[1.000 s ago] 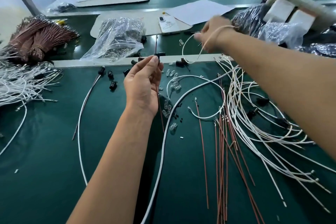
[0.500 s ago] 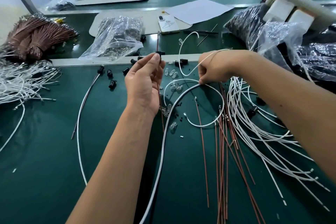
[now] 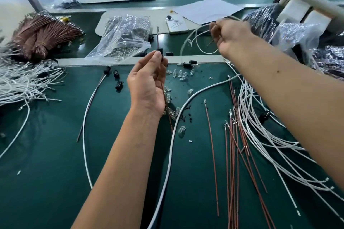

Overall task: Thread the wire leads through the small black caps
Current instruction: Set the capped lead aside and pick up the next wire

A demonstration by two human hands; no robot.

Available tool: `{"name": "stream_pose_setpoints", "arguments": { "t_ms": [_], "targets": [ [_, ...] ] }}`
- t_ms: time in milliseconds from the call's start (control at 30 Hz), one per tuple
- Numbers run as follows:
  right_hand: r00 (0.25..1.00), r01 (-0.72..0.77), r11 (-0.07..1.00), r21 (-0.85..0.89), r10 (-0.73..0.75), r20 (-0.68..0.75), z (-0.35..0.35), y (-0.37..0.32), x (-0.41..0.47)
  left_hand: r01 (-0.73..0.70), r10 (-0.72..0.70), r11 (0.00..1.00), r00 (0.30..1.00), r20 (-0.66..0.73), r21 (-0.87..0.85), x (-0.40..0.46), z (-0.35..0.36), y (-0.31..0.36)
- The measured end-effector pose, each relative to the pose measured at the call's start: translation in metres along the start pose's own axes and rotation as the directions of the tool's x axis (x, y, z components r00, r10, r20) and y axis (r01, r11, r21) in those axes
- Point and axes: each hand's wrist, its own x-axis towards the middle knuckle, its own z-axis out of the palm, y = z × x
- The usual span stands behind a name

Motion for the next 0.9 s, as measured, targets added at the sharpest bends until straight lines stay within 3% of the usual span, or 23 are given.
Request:
{"name": "stream_pose_setpoints", "arguments": {
  "t_ms": [33, 100, 200, 267, 467, 600, 700, 767, 900],
  "targets": [
    [0.998, -0.029, 0.999, -0.038, 0.027, -0.056, -0.002, 0.005, 0.004, 0.005, -0.005, 1.000, 1.000, 0.004, 0.001, 0.000, 0.000, -0.001],
    [0.992, -0.112, 0.940, -0.321, 0.088, -0.091, -0.013, 0.013, 0.006, 0.013, -0.013, 1.000, 1.000, 0.011, 0.000, -0.001, 0.000, -0.001],
    [0.999, -0.042, 0.664, -0.747, 0.039, -0.022, -0.026, 0.018, -0.001, 0.014, -0.014, 1.000, 1.000, 0.011, -0.002, 0.000, 0.000, -0.001],
    [0.999, 0.025, 0.504, -0.864, -0.034, 0.008, -0.029, 0.013, -0.009, 0.014, -0.014, 1.000, 1.000, 0.013, 0.017, 0.000, 0.001, -0.002],
    [0.973, 0.218, -0.056, -0.974, -0.064, 0.221, -0.040, -0.016, -0.054, 0.059, -0.072, 0.986, 0.994, 0.077, 0.157, -0.005, 0.004, -0.011],
    [0.981, 0.192, -0.251, -0.949, 0.064, 0.182, -0.060, -0.021, -0.087, 0.073, -0.097, 0.980, 0.987, 0.124, 0.187, -0.009, 0.007, -0.015],
    [0.982, 0.183, -0.463, -0.867, 0.042, 0.184, -0.076, -0.018, -0.103, 0.074, -0.107, 0.976, 0.982, 0.156, 0.203, -0.011, 0.008, -0.018],
    [0.987, 0.160, -0.504, -0.849, 0.098, 0.128, -0.080, -0.013, -0.110, 0.073, -0.106, 0.977, 0.982, 0.159, 0.198, -0.011, 0.008, -0.018],
    [0.983, 0.092, -0.379, -0.921, 0.183, 0.023, -0.078, -0.006, -0.118, 0.077, -0.109, 0.979, 0.981, 0.162, 0.191, -0.012, 0.009, -0.019]
  ]
}}
